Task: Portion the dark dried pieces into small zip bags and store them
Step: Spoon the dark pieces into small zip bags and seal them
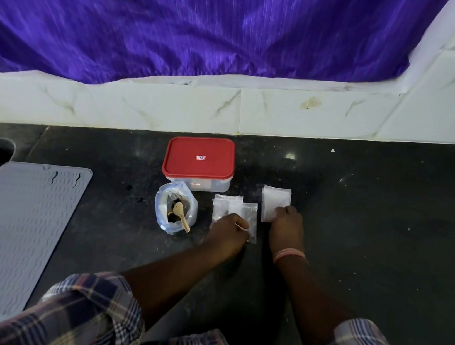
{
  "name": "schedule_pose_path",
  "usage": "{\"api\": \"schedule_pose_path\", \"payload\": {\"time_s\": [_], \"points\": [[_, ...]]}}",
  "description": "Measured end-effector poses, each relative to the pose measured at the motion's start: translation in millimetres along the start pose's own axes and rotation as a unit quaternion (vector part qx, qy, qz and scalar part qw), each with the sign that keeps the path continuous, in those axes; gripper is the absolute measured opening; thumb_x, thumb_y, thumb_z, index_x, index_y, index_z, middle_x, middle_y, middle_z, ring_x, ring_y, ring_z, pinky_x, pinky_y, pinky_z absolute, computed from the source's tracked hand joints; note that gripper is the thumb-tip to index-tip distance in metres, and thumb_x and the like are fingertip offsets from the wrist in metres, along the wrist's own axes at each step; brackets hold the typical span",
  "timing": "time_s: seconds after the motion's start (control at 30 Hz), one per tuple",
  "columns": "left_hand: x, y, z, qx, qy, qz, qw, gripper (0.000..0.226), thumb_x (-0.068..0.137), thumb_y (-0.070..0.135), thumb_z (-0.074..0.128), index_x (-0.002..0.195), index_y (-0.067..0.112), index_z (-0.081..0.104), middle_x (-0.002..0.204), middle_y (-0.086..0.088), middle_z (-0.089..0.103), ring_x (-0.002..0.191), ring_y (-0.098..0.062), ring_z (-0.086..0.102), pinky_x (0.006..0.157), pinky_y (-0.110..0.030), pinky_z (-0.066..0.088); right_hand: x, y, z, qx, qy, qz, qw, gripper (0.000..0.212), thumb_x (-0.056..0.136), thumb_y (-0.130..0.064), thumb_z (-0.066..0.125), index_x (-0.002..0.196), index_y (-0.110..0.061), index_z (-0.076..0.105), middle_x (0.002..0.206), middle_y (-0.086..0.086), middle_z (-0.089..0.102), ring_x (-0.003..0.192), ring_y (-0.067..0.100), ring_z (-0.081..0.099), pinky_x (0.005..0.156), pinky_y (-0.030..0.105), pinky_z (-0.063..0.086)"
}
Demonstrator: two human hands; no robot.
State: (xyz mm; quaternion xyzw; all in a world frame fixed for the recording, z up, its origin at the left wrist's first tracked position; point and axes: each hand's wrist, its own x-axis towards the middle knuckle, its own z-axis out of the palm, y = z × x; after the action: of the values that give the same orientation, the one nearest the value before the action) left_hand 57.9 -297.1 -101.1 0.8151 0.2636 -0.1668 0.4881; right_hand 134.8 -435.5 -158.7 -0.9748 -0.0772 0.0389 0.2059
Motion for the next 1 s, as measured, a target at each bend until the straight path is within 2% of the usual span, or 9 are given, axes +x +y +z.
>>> {"api": "schedule_pose_path", "payload": {"time_s": [0.23,0.33,0.4,0.47,0.57,0.67,0.83,0.93,1.0], "points": [[-11.4,-0.1,-4.0,-0.054,-0.023,0.008,0.998,0.012,0.094,0.02,0.063,0.099,0.031,0.064,0.094,0.001,0.071,0.088,-0.019,0.071,0.078,-0.033,0.058,4.1,0.7,-1.7,-0.023,-0.015,0.011,1.0,0.013,0.071,0.011,0.062,0.08,0.004,0.069,0.092,0.023,0.063,0.084,0.042,0.061,0.077,0.042,0.051],[-14.5,4.4,-10.3,-0.089,-0.03,0.015,0.995,0.013,0.095,0.018,0.061,0.103,0.027,0.066,0.092,-0.001,0.073,0.083,-0.016,0.07,0.082,-0.037,0.06,-7.4,-14.3,-18.1,0.056,0.088,0.05,0.993,0.016,0.074,0.011,0.063,0.084,0.0,0.071,0.097,0.02,0.064,0.088,0.037,0.06,0.078,0.042,0.053],[-15.1,8.8,-19.0,-0.12,-0.033,0.019,0.992,0.011,0.098,0.021,0.058,0.102,0.025,0.067,0.09,-0.003,0.073,0.081,-0.018,0.071,0.086,-0.041,0.061,-25.0,-33.8,-24.5,0.071,0.165,-0.018,0.984,0.015,0.073,0.011,0.066,0.078,-0.002,0.068,0.088,0.018,0.064,0.081,0.034,0.061,0.071,0.039,0.054],[-15.7,12.3,-31.1,-0.167,-0.028,0.027,0.985,0.011,0.1,0.032,0.057,0.102,0.026,0.066,0.094,-0.004,0.074,0.085,-0.021,0.072,0.086,-0.044,0.062,-42.6,-56.6,-23.5,0.115,0.173,-0.088,0.974,0.016,0.073,0.007,0.07,0.076,-0.008,0.064,0.084,0.011,0.062,0.078,0.024,0.058,0.07,0.031,0.049],[-16.4,13.8,-59.9,-0.209,0.014,0.027,0.978,0.05,0.088,0.064,0.06,0.107,0.019,0.067,0.097,-0.008,0.075,0.086,-0.024,0.073,0.077,-0.041,0.062,-59.5,-92.3,-10.8,0.187,0.129,-0.083,0.97,0.014,0.081,-0.002,0.069,0.084,-0.012,0.059,0.089,0.002,0.059,0.081,0.013,0.053,0.073,0.03,0.048],[-13.3,3.7,-96.3,-0.249,0.079,-0.005,0.965,0.086,0.069,0.082,0.056,0.121,0.014,0.066,0.106,-0.013,0.075,0.093,-0.034,0.074,0.084,-0.051,0.062,-77.7,-129.4,-3.0,0.192,0.112,-0.128,0.967,0.012,0.083,-0.003,0.061,0.094,-0.007,0.063,0.095,0.006,0.064,0.086,0.016,0.055,0.078,0.028,0.048],[-9.8,-25.9,-158.5,-0.318,0.076,-0.023,0.945,0.015,0.089,0.022,0.069,0.09,0.009,0.075,0.092,-0.022,0.075,0.077,-0.035,0.072,0.071,-0.045,0.06,-92.0,-157.7,10.0,0.144,0.071,-0.16,0.974,0.037,0.088,-0.009,0.06,0.123,0.001,0.063,0.123,0.019,0.066,0.114,0.032,0.062,0.104,0.03,0.04],[-7.2,-44.4,-177.4,-0.328,0.034,-0.026,0.944,0.016,0.072,0.016,0.071,0.082,0.004,0.075,0.083,-0.022,0.074,0.078,-0.036,0.072,0.082,-0.058,0.059,-96.3,-165.3,16.2,0.13,0.054,-0.169,0.976,0.031,0.087,0.001,0.064,0.118,-0.004,0.065,0.128,0.017,0.064,0.12,0.033,0.059,0.11,0.034,0.037],[-10.2,-51.2,-181.5,-0.324,0.022,-0.037,0.945,0.008,0.078,0.006,0.069,0.083,0.003,0.074,0.08,-0.021,0.071,0.077,-0.032,0.07,0.082,-0.052,0.06,-96.9,-170.9,19.5,0.122,0.079,-0.183,0.972,0.019,0.088,-0.001,0.06,0.105,-0.008,0.067,0.129,0.013,0.064,0.124,0.029,0.056,0.112,0.042,0.039]]}}
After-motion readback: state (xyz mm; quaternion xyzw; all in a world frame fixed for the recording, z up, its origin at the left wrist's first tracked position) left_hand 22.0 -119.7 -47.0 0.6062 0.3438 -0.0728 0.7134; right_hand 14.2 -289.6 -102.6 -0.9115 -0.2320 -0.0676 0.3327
